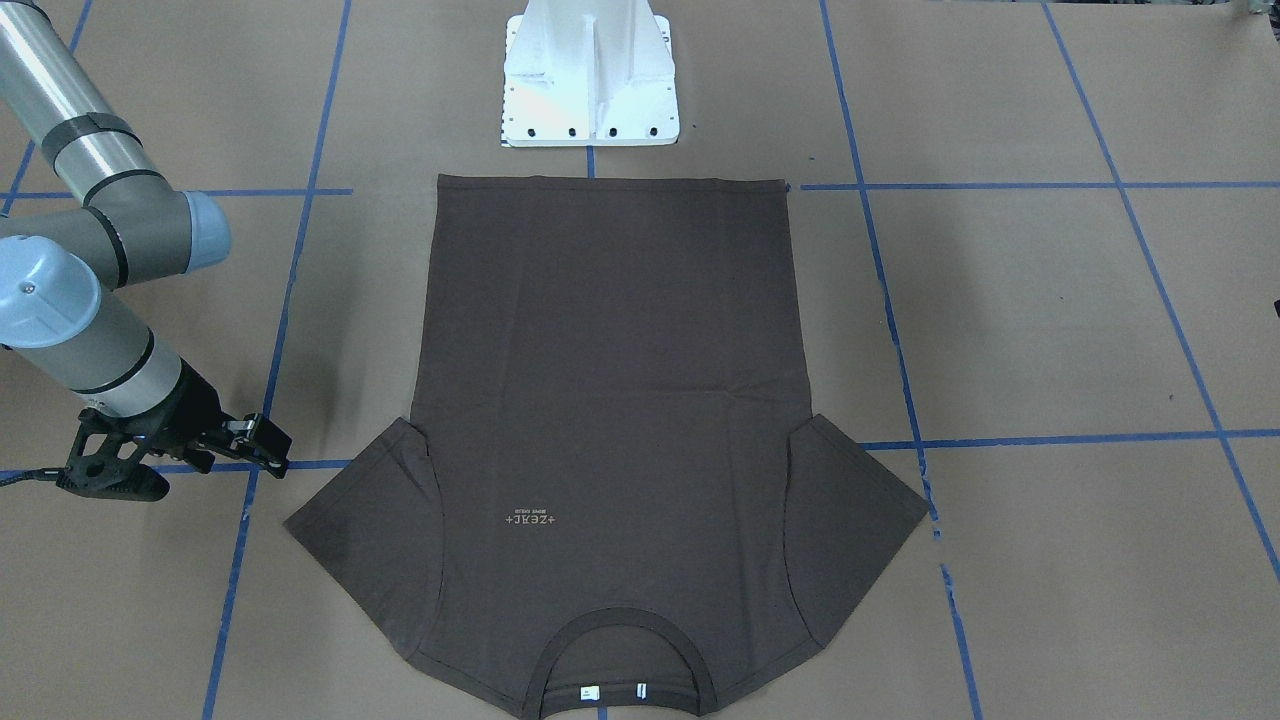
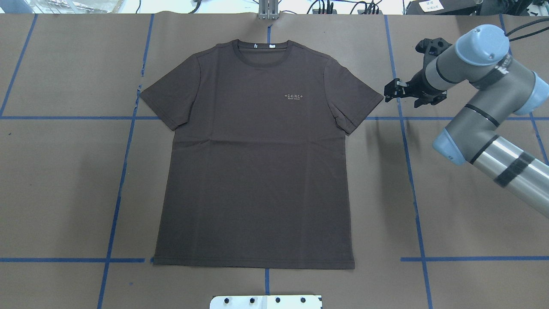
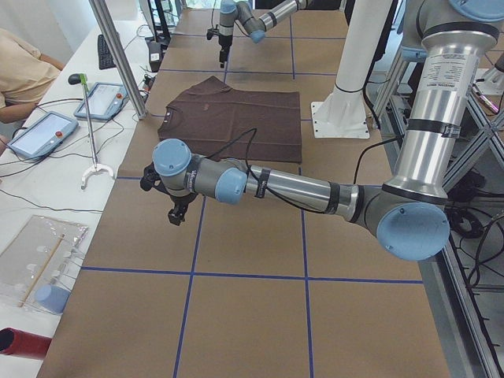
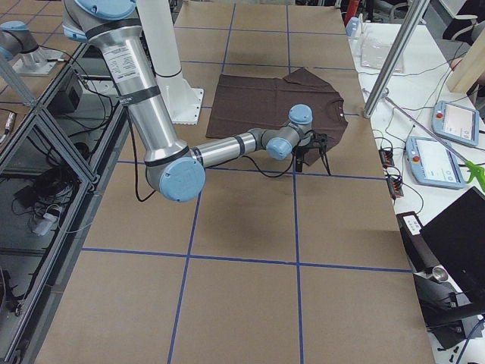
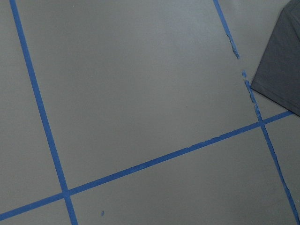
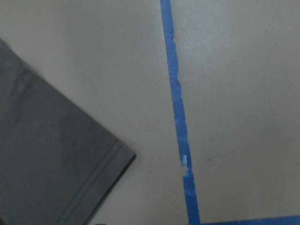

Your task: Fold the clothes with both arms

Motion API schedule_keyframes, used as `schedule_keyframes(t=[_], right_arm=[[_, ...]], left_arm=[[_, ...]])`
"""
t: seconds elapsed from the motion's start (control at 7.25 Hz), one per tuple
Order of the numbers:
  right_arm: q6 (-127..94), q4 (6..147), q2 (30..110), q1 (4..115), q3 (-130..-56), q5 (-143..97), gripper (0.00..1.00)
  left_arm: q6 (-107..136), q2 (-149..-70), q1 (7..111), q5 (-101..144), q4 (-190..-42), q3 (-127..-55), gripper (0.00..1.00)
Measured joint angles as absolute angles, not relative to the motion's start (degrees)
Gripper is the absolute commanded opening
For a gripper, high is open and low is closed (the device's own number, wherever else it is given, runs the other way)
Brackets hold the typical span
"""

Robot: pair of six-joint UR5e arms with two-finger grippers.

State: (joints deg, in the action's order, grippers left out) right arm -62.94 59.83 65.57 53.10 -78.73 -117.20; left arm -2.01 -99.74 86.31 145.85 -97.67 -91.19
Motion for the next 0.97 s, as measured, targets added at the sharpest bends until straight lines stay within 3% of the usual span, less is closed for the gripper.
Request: schedule_keyframes(t=[0.55,0.97], right_arm=[[-64.2,59.7,60.6,52.5,-73.0,-112.3,0.85],[-64.3,59.7,60.2,51.4,-71.3,-112.8,0.73]], left_arm=[[-2.0,-99.1,86.3,145.9,-98.3,-91.3,1.00],[-2.0,-97.8,86.3,145.9,-100.2,-91.3,1.00]])
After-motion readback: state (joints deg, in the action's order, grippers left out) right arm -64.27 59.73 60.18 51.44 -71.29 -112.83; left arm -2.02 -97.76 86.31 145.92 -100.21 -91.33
